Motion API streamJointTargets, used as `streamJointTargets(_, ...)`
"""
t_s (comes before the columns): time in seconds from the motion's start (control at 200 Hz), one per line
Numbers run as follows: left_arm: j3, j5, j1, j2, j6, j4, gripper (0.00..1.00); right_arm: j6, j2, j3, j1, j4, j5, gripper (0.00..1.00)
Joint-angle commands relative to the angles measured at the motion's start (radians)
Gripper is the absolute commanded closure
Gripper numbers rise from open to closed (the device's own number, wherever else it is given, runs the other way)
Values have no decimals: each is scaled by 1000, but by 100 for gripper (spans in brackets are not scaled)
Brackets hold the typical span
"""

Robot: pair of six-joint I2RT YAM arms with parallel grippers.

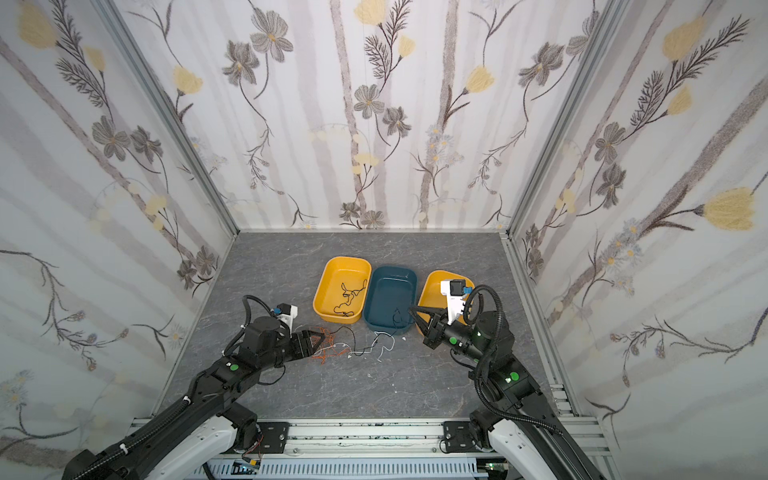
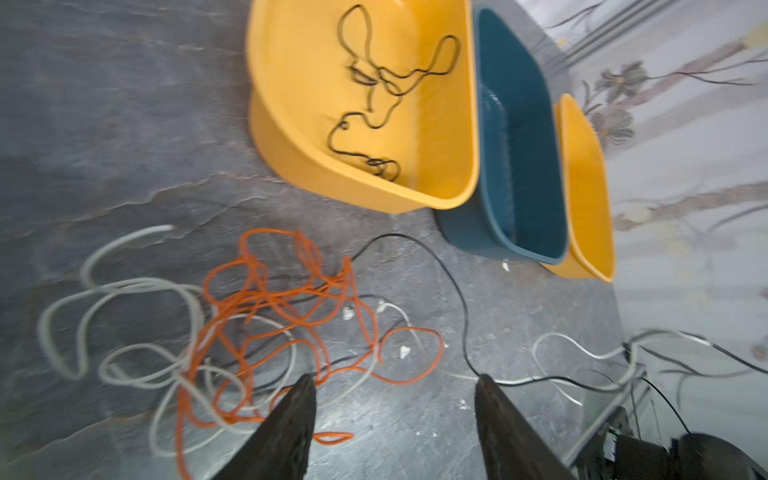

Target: Untangle the cables

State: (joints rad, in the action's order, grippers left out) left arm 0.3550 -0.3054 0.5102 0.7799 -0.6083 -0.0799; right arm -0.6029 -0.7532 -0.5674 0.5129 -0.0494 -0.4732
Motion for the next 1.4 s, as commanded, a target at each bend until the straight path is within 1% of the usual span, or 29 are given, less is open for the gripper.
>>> streamJointTargets(0.0,-6,-75,70,-44,90,195,28,-34,-15,0,19,-115,-41,100)
streamJointTargets(0.075,16,-46,138,-44,160,220,25,-51,-29,5,27,-142,-44,100)
streamJointTargets(0.195,46,-56,218,6,222,312,23,-86,-42,16,38,-171,-10,100)
streamJointTargets(0.32,87,-73,279,88,278,394,23,-112,-66,22,47,-185,-2,100)
streamJointTargets(0.465,187,-124,340,218,354,401,23,-133,-93,33,71,-207,11,100)
streamJointTargets(0.575,241,-124,368,303,395,420,22,-142,-101,38,89,-226,18,100)
streamJointTargets(0.714,275,-165,380,379,402,496,23,-147,-115,45,99,-233,28,100)
streamJointTargets(0.789,300,-163,383,419,411,484,24,-153,-114,49,102,-241,30,100)
streamJointTargets(0.859,321,-162,384,452,414,479,28,-154,-112,52,102,-246,31,100)
streamJointTargets(0.949,332,-177,386,476,390,527,32,-150,-112,55,104,-245,42,100)
streamJointTargets(0.999,339,-187,388,515,375,558,35,-152,-114,59,103,-246,42,100)
streamJointTargets(1.084,362,-196,393,550,367,559,40,-154,-111,64,103,-243,48,100)
streamJointTargets(1.129,375,-199,395,565,366,549,48,-148,-103,64,103,-225,66,100)
streamJointTargets(1.169,383,-200,397,572,362,542,59,-141,-93,67,104,-206,85,100)
streamJointTargets(1.209,384,-193,397,578,357,539,62,-133,-82,74,102,-191,104,100)
streamJointTargets(1.244,384,-192,398,580,357,538,68,-127,-71,80,103,-178,121,100)
streamJointTargets(1.394,372,-182,397,579,357,535,86,-95,-39,90,102,-80,222,100)
